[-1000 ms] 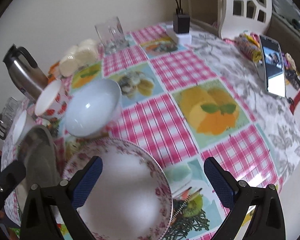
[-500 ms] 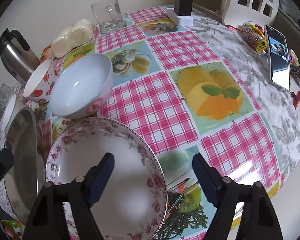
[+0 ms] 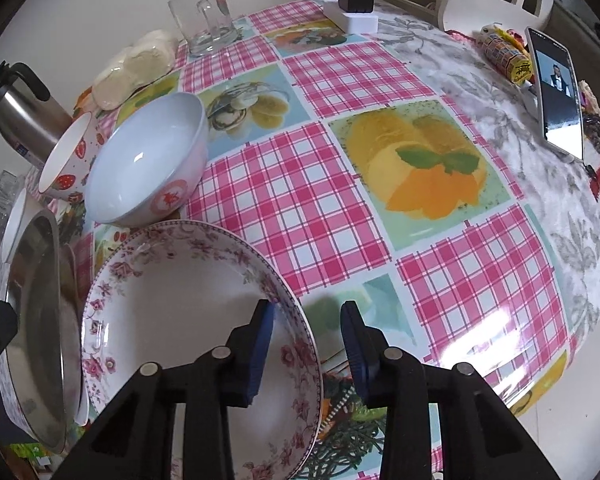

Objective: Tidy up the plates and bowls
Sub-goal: 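Lift the floral-rimmed plate with the right tool and carry it toward the basin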

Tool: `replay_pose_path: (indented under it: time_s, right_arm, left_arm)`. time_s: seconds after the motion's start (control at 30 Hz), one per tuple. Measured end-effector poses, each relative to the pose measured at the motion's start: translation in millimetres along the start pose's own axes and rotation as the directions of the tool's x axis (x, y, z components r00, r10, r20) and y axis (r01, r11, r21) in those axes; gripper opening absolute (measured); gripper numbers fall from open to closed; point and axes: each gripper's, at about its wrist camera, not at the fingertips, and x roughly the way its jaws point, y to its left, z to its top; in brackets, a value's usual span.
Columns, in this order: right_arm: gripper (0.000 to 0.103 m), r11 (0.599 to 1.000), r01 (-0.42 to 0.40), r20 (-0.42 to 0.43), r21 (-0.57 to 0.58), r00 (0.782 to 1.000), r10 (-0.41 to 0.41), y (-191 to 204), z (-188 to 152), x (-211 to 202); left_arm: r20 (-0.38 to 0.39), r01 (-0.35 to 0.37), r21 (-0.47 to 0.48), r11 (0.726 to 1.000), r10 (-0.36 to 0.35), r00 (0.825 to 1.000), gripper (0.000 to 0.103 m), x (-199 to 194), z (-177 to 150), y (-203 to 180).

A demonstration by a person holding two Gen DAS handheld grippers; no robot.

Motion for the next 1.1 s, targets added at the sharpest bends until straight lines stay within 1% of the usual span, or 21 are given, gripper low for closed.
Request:
replay_pose_path:
  time_s: [0.17,0.23,0.3,0.4,0.53,0.57,0.73,0.77,0.8,0.87,1.03,1.1]
  right_arm:
    - [0.038,0.996,0.054,0.020,0.066,0.998,-0.056,-17,3,-4]
    - [0.038,0.994,0.065,0.026,0.087,0.997,-0.067,-25,4,-5]
    - [0.038,0.991,0.071,0.032,0.115,0.997,-0.075,-34,5,-6]
    - [0.038,0.985,0.103,0.041,0.137,0.993,-0.110,-46,7,-7]
    - [0.038,0.979,0.103,0.044,0.173,0.993,-0.113,-61,9,-10]
    - [0.038,0.978,0.098,0.046,0.183,0.993,-0.108,-65,9,-11]
    - [0.038,0.971,0.079,0.050,0.224,0.994,-0.092,-80,11,-12]
    - [0.038,0.971,0.081,0.052,0.227,0.994,-0.095,-82,12,-12]
    - [0.038,0.970,0.084,0.054,0.227,0.994,-0.098,-84,13,-12]
    - [0.038,0.967,0.086,0.055,0.239,0.993,-0.102,-89,14,-12]
    - [0.038,0.961,0.079,0.062,0.265,0.993,-0.099,-102,16,-10]
    - [0.038,0.957,0.068,0.059,0.280,0.994,-0.088,-106,15,-8]
  left_arm:
    - [-0.014,0.012,0.013,1.000,-0.012,1.000,0.102,1,-1,-4]
    - [-0.019,0.020,0.021,1.000,-0.020,1.000,0.097,1,-2,-7]
    - [-0.028,0.027,0.033,0.999,-0.026,0.999,0.089,1,-2,-10]
    - [-0.040,0.037,0.049,0.998,-0.035,0.999,0.087,3,-2,-16]
    - [-0.052,0.094,0.057,0.994,-0.091,0.994,0.084,1,-2,-28]
    - [-0.059,0.110,0.070,0.991,-0.106,0.993,0.081,1,-1,-35]
    - [-0.131,0.149,0.131,0.980,-0.132,0.983,0.074,14,-4,-61]
    - [-0.157,0.163,0.136,0.977,-0.141,0.977,0.070,20,-5,-68]
    - [-0.174,0.170,0.140,0.975,-0.145,0.974,0.067,24,-6,-72]
    - [-0.204,0.180,0.150,0.972,-0.148,0.968,0.067,32,-8,-81]
    - [-0.251,0.166,0.156,0.974,-0.123,0.960,0.065,52,-11,-95]
    - [-0.271,0.159,0.132,0.978,-0.119,0.955,0.059,62,-11,-96]
